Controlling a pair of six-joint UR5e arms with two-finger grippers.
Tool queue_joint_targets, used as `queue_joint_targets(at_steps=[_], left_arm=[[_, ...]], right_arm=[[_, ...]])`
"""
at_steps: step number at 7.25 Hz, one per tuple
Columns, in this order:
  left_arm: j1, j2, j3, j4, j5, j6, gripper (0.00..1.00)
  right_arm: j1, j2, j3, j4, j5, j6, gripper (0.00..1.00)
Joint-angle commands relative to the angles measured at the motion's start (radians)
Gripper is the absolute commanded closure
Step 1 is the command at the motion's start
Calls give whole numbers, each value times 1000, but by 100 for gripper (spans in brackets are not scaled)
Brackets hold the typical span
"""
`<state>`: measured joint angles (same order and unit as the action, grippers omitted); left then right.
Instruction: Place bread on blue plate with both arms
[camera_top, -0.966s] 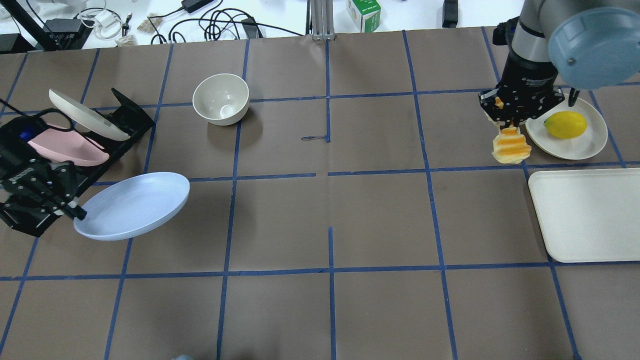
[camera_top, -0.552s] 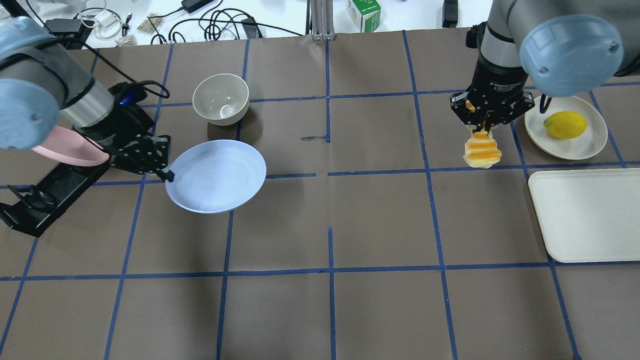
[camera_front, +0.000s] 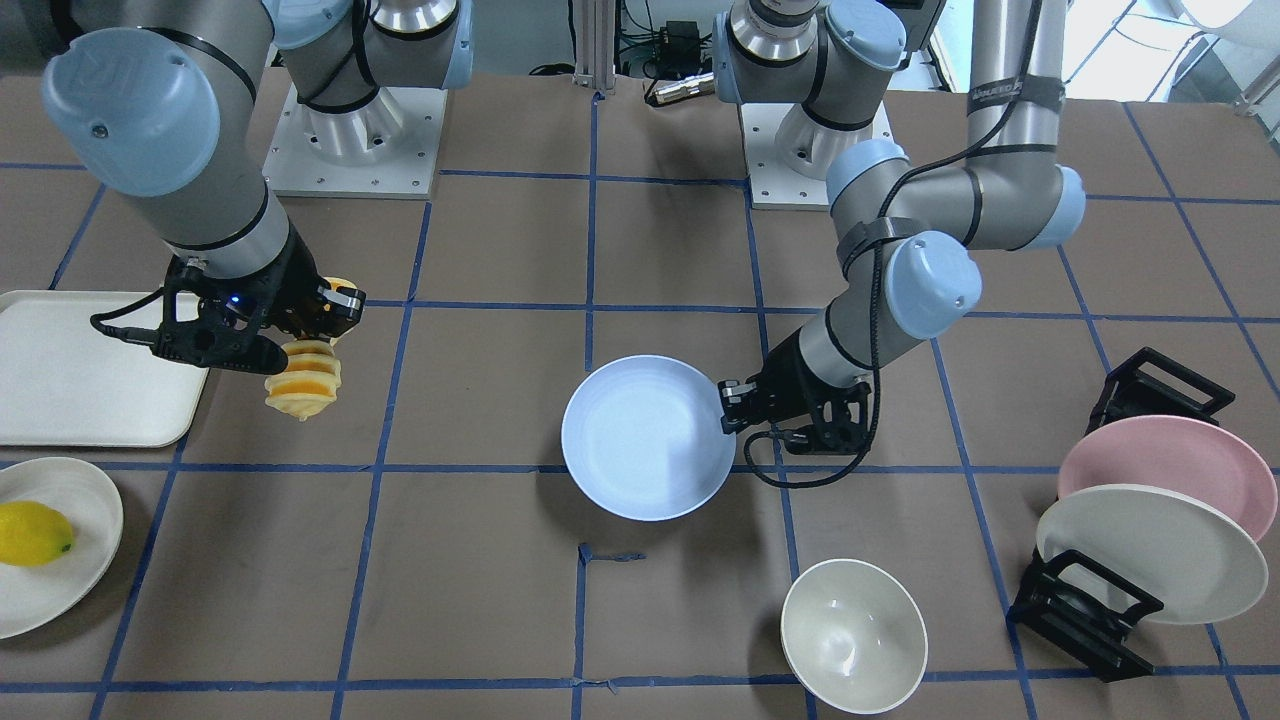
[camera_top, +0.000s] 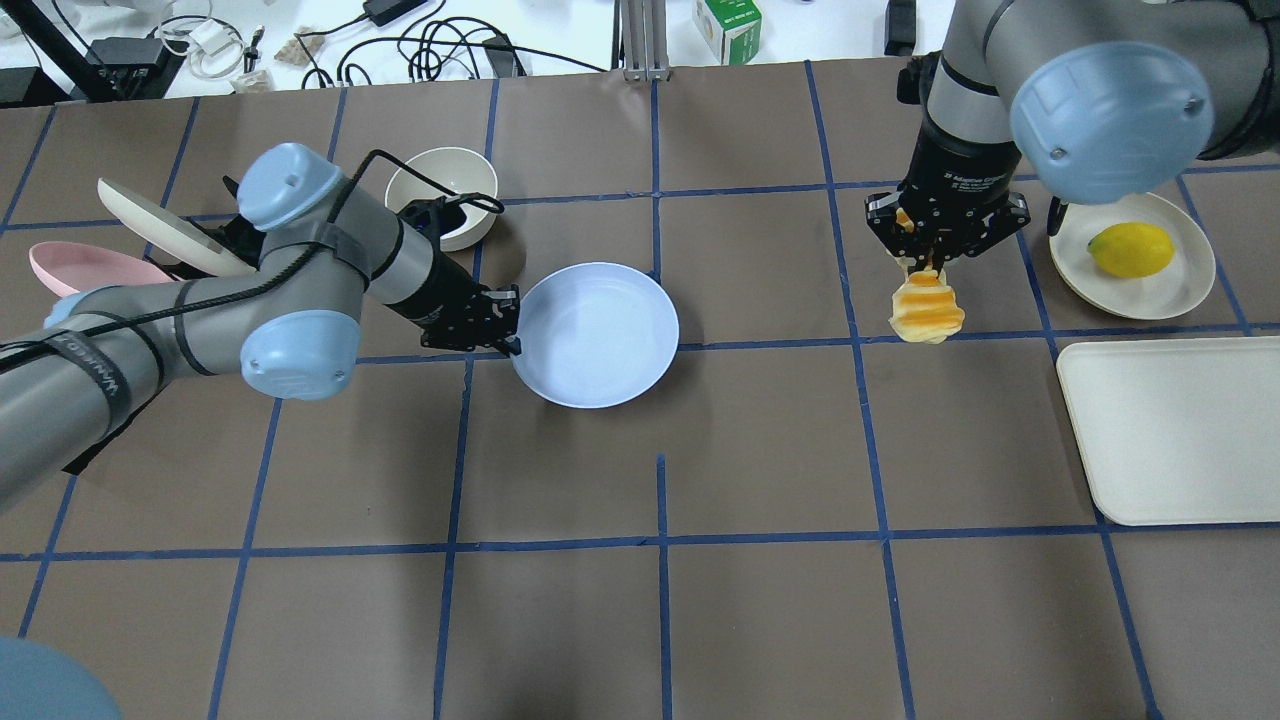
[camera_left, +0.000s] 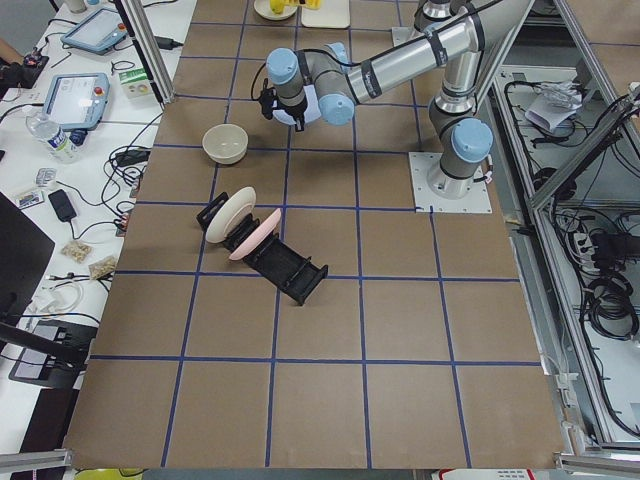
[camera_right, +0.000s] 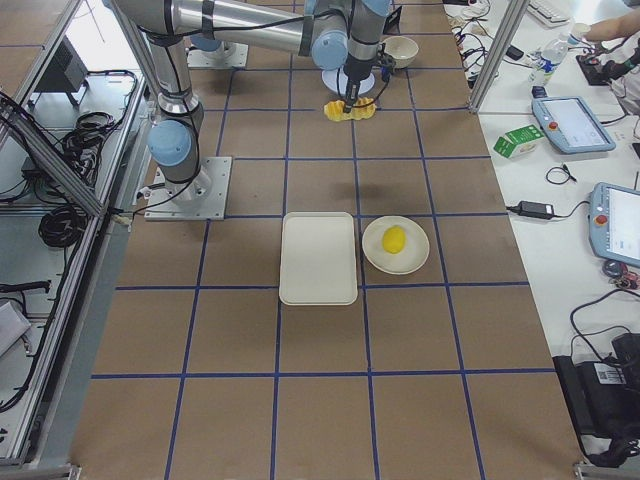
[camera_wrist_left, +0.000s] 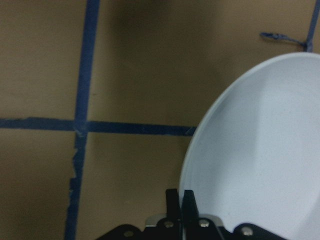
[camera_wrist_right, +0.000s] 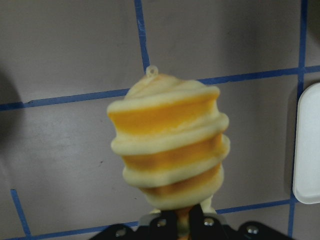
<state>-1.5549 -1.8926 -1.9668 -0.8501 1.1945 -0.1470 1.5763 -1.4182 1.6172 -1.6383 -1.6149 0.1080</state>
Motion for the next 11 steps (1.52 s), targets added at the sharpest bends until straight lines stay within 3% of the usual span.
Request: queue_joint_targets(at_steps=[1, 3, 5, 6, 7, 9, 11], left_arm=[[-47, -84, -3, 111, -3, -95, 100], [-86, -123, -3, 190, 0, -136, 100], [-90, -116, -1, 192, 2, -199, 18], [-83, -90, 2, 180, 7, -207, 0], [-77, -67, 6, 143, 10, -209, 0], [-42, 18, 57, -49, 139, -168, 0], [-42, 135, 235, -468, 311, -149, 0]], right_arm=[[7, 11, 1, -5, 36, -1, 100], [22, 22, 3, -8, 75, 13, 100], [111, 60, -3, -64, 73, 126, 100], [173, 96, -3, -116, 73, 197, 100], [212, 125, -3, -136, 73, 281, 100], [275, 209, -5, -314, 72, 292, 100], [326, 286, -7, -414, 75, 366, 100]])
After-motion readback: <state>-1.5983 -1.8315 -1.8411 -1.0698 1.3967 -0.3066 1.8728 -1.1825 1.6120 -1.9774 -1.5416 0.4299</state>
